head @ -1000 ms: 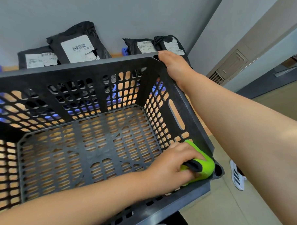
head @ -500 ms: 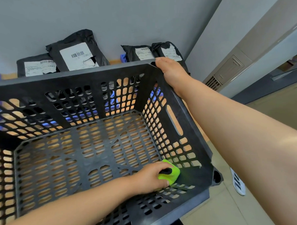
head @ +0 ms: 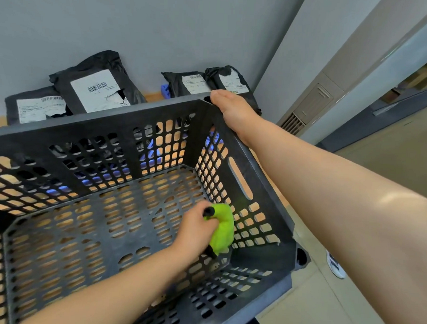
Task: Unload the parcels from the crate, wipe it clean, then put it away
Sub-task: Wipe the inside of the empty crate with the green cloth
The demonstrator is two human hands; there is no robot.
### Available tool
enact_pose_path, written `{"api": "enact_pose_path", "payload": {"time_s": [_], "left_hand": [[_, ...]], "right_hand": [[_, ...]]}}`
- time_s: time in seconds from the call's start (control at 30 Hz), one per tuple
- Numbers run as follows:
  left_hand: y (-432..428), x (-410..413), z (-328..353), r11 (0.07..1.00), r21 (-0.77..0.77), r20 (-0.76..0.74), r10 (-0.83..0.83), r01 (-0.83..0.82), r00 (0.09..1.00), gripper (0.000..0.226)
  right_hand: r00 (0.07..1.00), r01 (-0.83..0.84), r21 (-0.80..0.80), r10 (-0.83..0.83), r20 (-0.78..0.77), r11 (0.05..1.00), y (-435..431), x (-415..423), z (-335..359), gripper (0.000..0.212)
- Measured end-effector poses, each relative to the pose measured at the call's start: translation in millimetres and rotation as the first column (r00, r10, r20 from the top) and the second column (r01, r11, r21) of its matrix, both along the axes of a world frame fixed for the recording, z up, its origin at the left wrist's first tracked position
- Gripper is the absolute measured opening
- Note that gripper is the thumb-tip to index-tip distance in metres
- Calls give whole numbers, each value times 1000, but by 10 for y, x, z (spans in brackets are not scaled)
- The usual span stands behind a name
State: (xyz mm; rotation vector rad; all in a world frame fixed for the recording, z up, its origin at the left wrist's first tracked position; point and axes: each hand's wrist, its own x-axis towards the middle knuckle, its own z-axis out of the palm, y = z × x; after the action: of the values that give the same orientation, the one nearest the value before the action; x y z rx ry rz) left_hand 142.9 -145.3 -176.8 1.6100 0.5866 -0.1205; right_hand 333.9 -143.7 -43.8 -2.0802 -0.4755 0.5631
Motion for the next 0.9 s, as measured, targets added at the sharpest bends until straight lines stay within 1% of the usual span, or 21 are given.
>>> {"api": "enact_pose_path", "payload": {"time_s": [0.03, 0.1, 0.13, 0.17, 0.2, 0.23, 0.3, 0.33, 0.4, 0.53, 0.63, 0.73, 0.9], "left_hand": [[73, 17, 140, 995, -16, 86, 95, -94, 992, 30], [192, 53, 401, 964, -37, 267, 263, -262, 927, 34], [246, 73, 482, 947, -23, 343, 308, -320, 887, 37], [280, 95, 534, 938, 12, 400, 312, -346, 862, 40], [298, 126, 540, 939, 62, 435, 279, -338, 856, 47], [297, 164, 512, 947, 120, 449, 215, -297, 867, 56], [223, 217, 403, 950, 260, 432, 43, -170, 901, 72], [165, 231, 352, 940, 318, 424, -22, -126, 906, 76], [73, 259, 280, 908, 403, 441, -82, -115, 894, 77], [90, 306, 127, 831, 539, 493, -182, -135, 851, 78], [152, 301, 149, 804, 589, 471, -252, -88, 845, 86], [168, 255, 137, 774, 631, 469, -329, -51, 819, 90], [35, 107, 75, 765, 644, 467, -409, 15, 783, 81]], "right_hand": [[1000, 0, -1, 0, 6, 1000, 2, -14, 13, 35], [1000, 12, 3, -12, -2, 1000, 0, -41, 44, 36], [1000, 24, 3, -24, -5, 1000, 4, -55, 61, 37], [999, 40, -2, -40, -2, 999, 3, -67, 73, 38], [999, 54, -5, -54, 0, 999, 6, -78, 82, 38], [998, 59, -1, -59, 0, 998, 12, -78, 86, 38], [998, 60, 0, -60, -14, 998, 18, -76, 66, 37], [998, 56, -14, -57, -19, 998, 23, -65, 59, 37], [999, 42, -46, -43, -17, 998, 21, -40, 65, 38], [999, 38, -44, -40, -30, 998, 25, -34, 71, 36], [999, 33, -53, -35, -24, 998, 36, -45, 82, 36], [999, 26, -80, -28, -23, 996, 39, -71, 116, 36], [999, 25, -101, -28, -30, 995, 34, -97, 151, 37]]}}
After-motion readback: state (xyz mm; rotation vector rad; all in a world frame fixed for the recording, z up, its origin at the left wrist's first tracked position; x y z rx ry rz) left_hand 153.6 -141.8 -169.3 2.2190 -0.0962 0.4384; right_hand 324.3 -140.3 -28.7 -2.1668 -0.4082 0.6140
